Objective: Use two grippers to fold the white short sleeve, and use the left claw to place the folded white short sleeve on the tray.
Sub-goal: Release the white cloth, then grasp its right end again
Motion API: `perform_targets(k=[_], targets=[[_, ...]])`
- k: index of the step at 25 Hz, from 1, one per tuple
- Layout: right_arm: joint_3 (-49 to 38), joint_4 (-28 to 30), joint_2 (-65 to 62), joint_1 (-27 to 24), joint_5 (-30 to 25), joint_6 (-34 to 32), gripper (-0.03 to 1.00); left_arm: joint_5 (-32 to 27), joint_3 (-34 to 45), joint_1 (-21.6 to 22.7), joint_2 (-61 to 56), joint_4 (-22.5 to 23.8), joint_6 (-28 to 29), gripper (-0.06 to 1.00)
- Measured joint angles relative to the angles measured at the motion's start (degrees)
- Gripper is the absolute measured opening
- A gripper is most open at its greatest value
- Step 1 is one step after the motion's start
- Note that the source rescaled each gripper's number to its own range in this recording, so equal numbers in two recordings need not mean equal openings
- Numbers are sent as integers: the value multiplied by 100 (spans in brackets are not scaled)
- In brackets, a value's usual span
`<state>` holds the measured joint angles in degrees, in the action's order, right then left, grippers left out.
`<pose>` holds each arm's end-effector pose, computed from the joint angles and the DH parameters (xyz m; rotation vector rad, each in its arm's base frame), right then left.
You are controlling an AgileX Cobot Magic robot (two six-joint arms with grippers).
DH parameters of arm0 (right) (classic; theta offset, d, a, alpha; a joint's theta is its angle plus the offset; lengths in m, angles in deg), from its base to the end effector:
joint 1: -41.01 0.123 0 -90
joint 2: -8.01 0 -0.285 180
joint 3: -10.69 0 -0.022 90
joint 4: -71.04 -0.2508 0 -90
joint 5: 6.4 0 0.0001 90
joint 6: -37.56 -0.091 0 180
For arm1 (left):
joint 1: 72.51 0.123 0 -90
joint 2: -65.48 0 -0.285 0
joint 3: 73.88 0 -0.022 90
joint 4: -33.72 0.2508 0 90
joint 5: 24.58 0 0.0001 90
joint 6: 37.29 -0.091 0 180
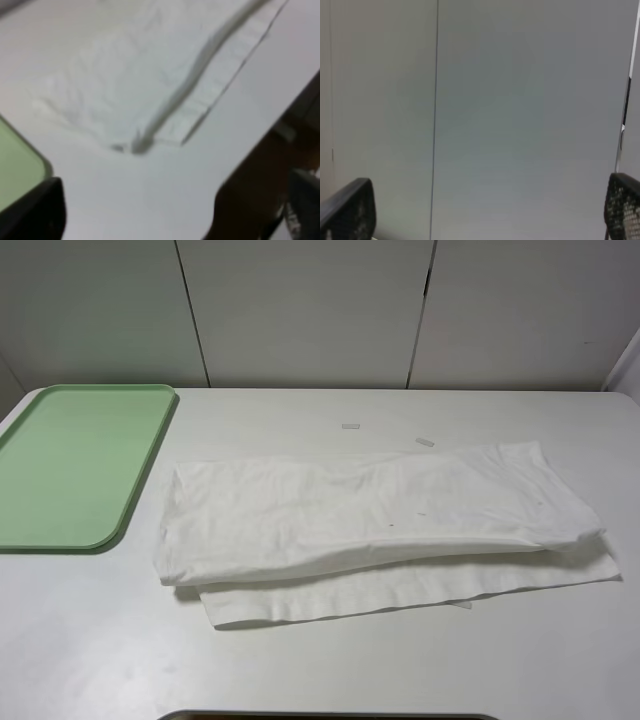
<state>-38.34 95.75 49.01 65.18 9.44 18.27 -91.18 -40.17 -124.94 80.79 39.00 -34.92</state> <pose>0.1083 0.0599 0.3543 -0.4241 1.2603 0.3656 -0.0050 0.0191 0.3402 0.8520 1.8650 -0.4960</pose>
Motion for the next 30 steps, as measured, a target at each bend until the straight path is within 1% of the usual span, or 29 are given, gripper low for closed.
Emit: perform_targets(k=[5,8,11,13,15,26,28,29,30], targets=[[0,12,0,0,0,0,100,0,646,0,-12,-19,85,95],[0,18,0,0,-76,0,100,-6,1290,0,-29,-29,85,99],[0,30,0,0,-250,0,100,73,1381,0,-46,-41,85,100],[0,30,0,0,-268,0,100,338,1490,0,-46,-41,85,100],[0,35,0,0,-268,0,100,477,1585,0,-46,-53,85,100],[0,35,0,0,-270,18,100,519,1584,20,-46,-58,85,100],[0,35,0,0,-270,18,100,519,1584,293,-46,-58,85,100],[0,35,0,0,-270,18,100,519,1584,492,-46,-58,85,100],[0,35,0,0,-270,18,100,519,1584,787,-46,-58,85,100]])
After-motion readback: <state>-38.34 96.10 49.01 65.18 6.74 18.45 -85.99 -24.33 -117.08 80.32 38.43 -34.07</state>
